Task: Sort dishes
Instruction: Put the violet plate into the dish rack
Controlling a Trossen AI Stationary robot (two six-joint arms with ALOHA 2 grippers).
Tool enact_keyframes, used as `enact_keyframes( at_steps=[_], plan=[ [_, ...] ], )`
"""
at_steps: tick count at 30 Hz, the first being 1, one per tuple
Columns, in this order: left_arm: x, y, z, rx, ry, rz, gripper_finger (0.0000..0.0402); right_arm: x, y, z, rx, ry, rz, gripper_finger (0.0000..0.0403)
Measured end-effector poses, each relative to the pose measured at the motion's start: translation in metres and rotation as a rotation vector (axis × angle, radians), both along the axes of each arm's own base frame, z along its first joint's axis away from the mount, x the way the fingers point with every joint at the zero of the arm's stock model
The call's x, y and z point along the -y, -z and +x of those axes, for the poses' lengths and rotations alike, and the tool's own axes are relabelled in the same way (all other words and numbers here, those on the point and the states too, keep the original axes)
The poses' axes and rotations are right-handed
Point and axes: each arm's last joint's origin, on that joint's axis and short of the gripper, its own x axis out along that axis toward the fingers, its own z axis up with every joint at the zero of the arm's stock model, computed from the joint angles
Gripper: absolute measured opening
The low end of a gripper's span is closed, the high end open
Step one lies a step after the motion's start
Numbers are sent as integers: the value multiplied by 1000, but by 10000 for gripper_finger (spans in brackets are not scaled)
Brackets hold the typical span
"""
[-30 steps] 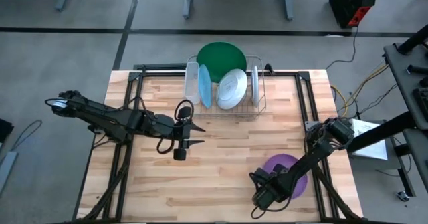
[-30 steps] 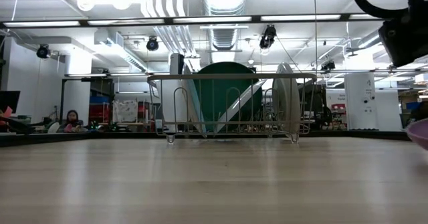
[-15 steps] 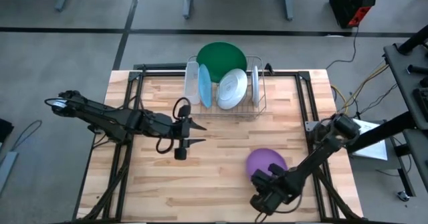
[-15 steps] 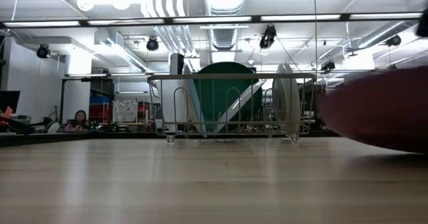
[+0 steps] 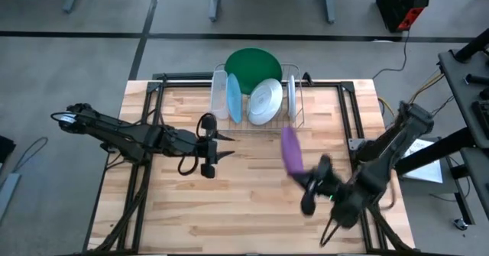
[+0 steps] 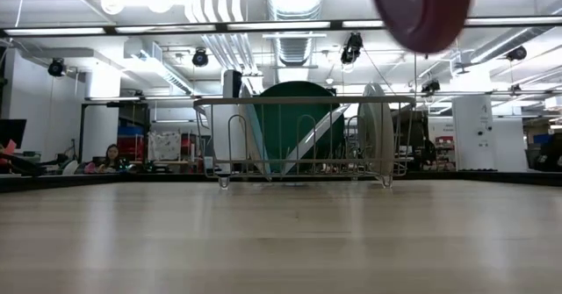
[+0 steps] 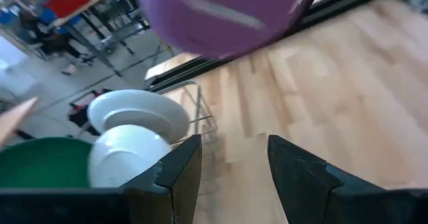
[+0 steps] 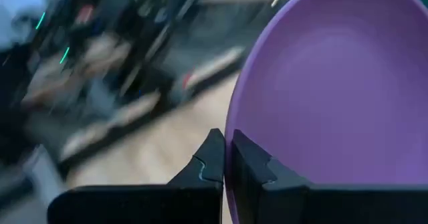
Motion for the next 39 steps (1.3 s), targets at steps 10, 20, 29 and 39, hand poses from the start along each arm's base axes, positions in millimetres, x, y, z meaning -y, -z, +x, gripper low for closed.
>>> enact_keyframes(
  at_steps=[10, 20, 29, 39],
  plan=[
    [-30, 6, 9, -62, -60, 150, 162, 93, -23, -35, 163, 311, -39, 0],
    [-82, 29, 33, -123, -34, 79, 162, 122, -61, -21, 398, -30, -123, 0],
    [-85, -24, 15, 42, -95, 136, 162, 177, -31, 28, 512, -171, -167, 0],
    [-85, -74, -30, 237, -242, 140, 162, 237, 36, 93, 577, -188, -37, 0]
  ],
)
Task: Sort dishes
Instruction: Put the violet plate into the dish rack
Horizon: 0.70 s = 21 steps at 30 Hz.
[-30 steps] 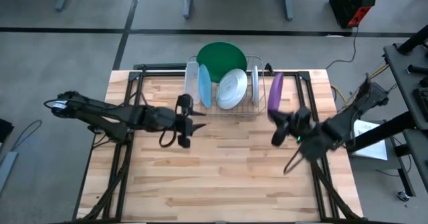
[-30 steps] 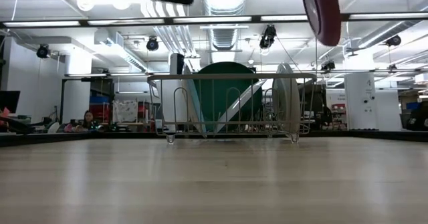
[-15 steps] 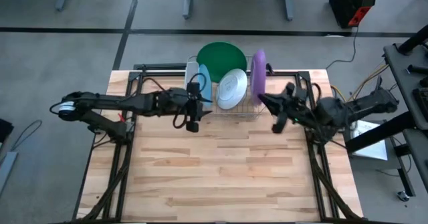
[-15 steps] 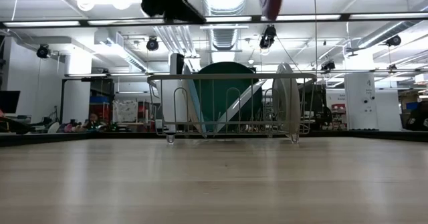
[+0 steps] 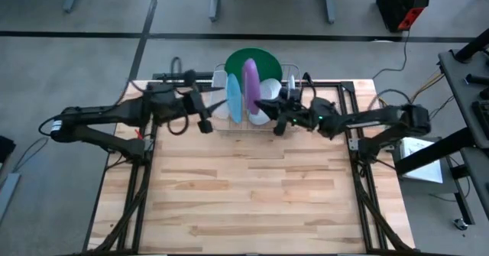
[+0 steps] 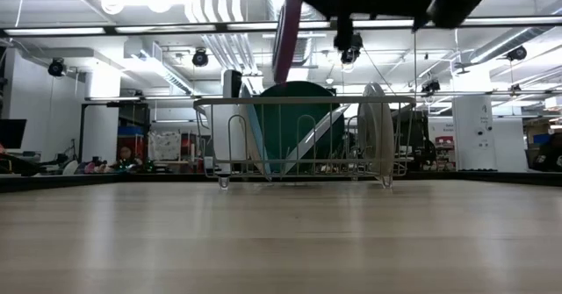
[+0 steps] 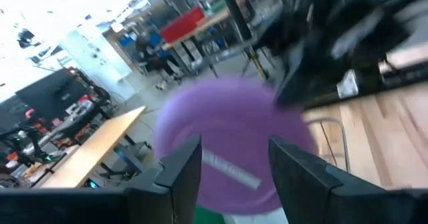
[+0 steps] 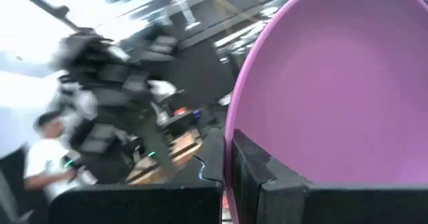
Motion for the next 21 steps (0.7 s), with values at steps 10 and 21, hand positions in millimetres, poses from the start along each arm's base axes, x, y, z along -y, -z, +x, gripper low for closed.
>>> enact_keyframes(
  at_steps=[10, 21],
  plan=[
    [3, -19, -40, 125, -2, -25, 162, 26, 65, 33, -13, 34, 237, 0],
    [4, -9, -45, 83, -7, -73, 162, 29, 92, 41, -94, 100, 274, 0]
  ],
)
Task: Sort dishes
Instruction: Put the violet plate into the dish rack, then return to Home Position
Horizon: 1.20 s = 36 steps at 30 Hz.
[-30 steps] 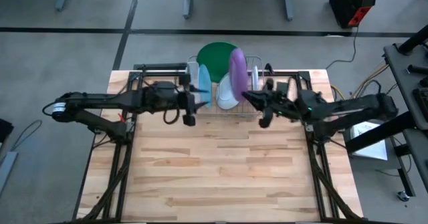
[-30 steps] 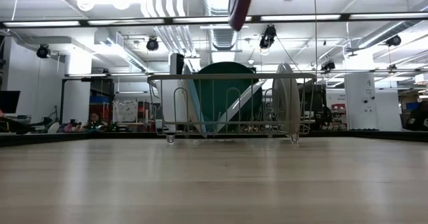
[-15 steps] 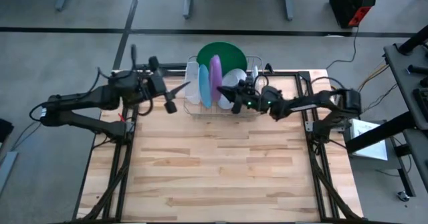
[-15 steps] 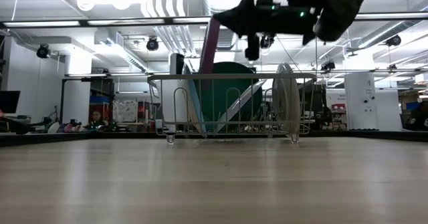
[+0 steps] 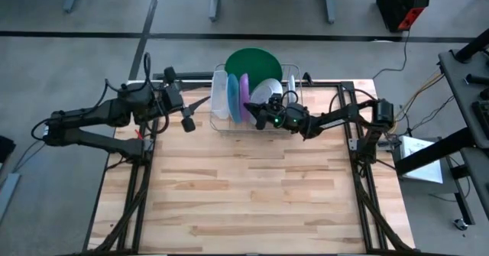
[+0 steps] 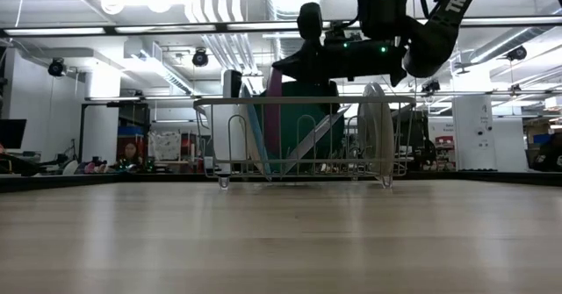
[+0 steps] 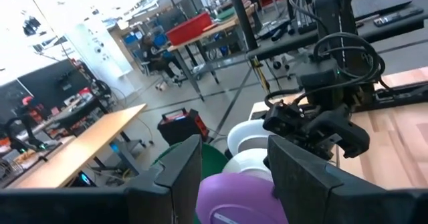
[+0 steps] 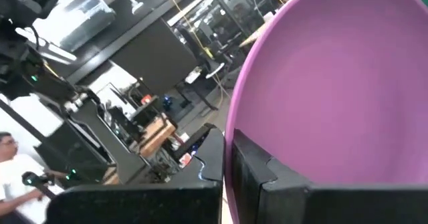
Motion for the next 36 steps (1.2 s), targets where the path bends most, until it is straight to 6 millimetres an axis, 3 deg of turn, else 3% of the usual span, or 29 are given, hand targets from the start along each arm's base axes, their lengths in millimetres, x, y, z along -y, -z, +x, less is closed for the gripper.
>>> enact_keyframes(
  at_steps=[5, 18, 25, 31, 36],
  plan=[
    [0, 4, 5, -18, -1, -14, 162, 0, 0, 0, -11, 1, -6, 22],
    [-2, 13, 19, -64, -2, -22, 162, -1, -1, 0, -24, 0, -24, 124],
    [-2, 18, 27, -91, -2, -24, 162, -10, -12, -2, -43, -6, -107, 164],
    [-3, 25, 30, -147, -3, -33, 162, -23, -23, -5, -92, -19, -186, 169],
    [-3, 32, 32, -186, -11, -83, 162, -39, -34, -9, -159, -57, -353, 154]
  ],
)
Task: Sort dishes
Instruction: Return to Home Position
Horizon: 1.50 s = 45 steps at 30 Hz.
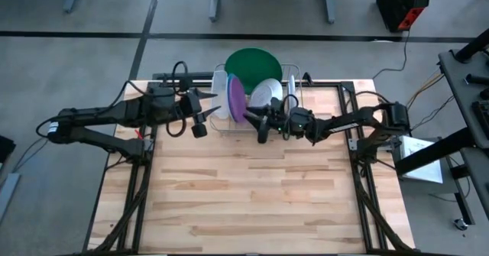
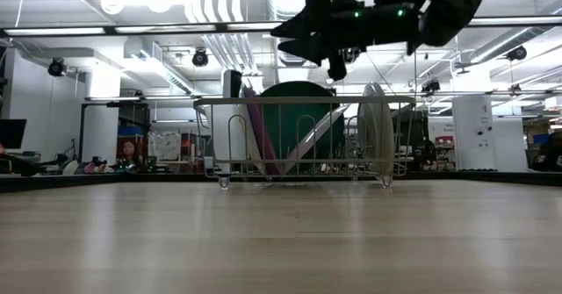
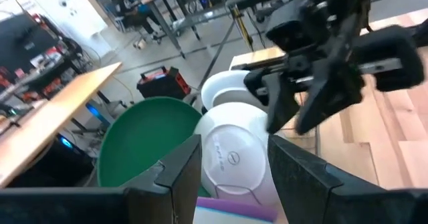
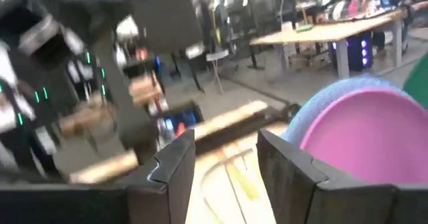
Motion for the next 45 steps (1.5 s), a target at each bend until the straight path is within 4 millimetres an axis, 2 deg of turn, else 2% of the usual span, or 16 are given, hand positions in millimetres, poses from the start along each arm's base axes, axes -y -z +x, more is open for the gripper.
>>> enact_keyframes(
  at_steps=[6, 12, 14, 17, 20, 23, 26, 31, 33, 36, 40, 42, 45],
  plan=[
    [0, 5, 5, -18, -5, -35, 162, -4, 10, 4, -267, 2, -13, 113],
    [1, 11, 13, -24, -3, -87, 162, -7, 8, 11, -384, -2, -57, 53],
    [7, 14, 14, -26, 98, -144, 162, -17, -2, 9, -368, -36, -133, 33],
    [23, 26, 20, 37, 405, -212, 162, -36, -27, 2, -246, -132, -281, 8],
    [34, 41, 20, 208, 547, -165, 162, -46, -41, -4, -86, -374, -386, 3],
    [38, 48, 0, 285, 567, -137, 162, -47, -54, -14, -46, -476, -441, 1],
    [42, 45, -31, 305, 592, -152, 162, -50, -71, -35, -56, -485, -517, 1],
    [43, 36, -84, 342, 509, -107, 162, -60, -94, -98, 29, -506, -615, 0],
    [40, 41, -98, 332, 436, -90, 162, -60, -92, -122, 71, -495, -637, 0],
    [39, 63, -108, 305, 431, -101, 162, -58, -69, -147, 101, -480, -637, 0],
    [45, 106, -108, 267, 598, -159, 161, -60, -33, -166, 178, -482, -647, 0],
    [45, 124, -107, 292, 607, -153, 155, -61, -15, -173, 208, -481, -642, 0],
    [44, 139, -108, 345, 581, -121, 149, -60, 7, -182, 219, -477, -636, 0]
  ],
)
